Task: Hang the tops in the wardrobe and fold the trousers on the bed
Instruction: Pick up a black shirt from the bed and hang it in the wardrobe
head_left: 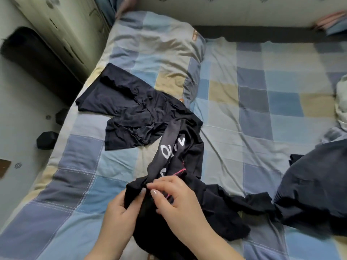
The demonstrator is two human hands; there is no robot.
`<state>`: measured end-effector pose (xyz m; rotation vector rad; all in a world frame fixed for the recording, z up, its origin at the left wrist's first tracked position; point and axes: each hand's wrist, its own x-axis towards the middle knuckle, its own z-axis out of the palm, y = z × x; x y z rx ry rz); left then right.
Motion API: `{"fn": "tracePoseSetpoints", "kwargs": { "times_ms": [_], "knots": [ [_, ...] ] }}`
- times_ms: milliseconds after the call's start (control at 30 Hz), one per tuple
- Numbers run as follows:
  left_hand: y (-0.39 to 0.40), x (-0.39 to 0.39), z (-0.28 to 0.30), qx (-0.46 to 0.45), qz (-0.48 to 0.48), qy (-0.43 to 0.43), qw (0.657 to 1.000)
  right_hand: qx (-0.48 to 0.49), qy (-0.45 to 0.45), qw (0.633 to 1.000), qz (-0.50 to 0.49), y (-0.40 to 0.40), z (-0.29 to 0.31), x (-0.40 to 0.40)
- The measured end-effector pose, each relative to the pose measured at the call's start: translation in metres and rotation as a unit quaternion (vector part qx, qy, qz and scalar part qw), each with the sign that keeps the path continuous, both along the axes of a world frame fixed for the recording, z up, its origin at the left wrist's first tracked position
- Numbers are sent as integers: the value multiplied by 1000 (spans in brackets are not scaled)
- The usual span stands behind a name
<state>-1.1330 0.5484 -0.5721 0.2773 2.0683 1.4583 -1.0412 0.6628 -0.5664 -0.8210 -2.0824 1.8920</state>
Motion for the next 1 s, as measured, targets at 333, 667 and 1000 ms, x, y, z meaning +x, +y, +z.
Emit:
{"fn": "tracePoseSetpoints", "kwargs": {
  "times_ms": [333,667,1000],
  "knots": [
    [11,51,213,83,-136,-59,985,210,-39,967,137,50,119,73],
    [3,68,393,66,-162,177,969,298,-39,927,225,54,263,97],
    [-33,83,426,-43,-96,345,933,-140,31,987,73,44,408,113]
  ]
}}
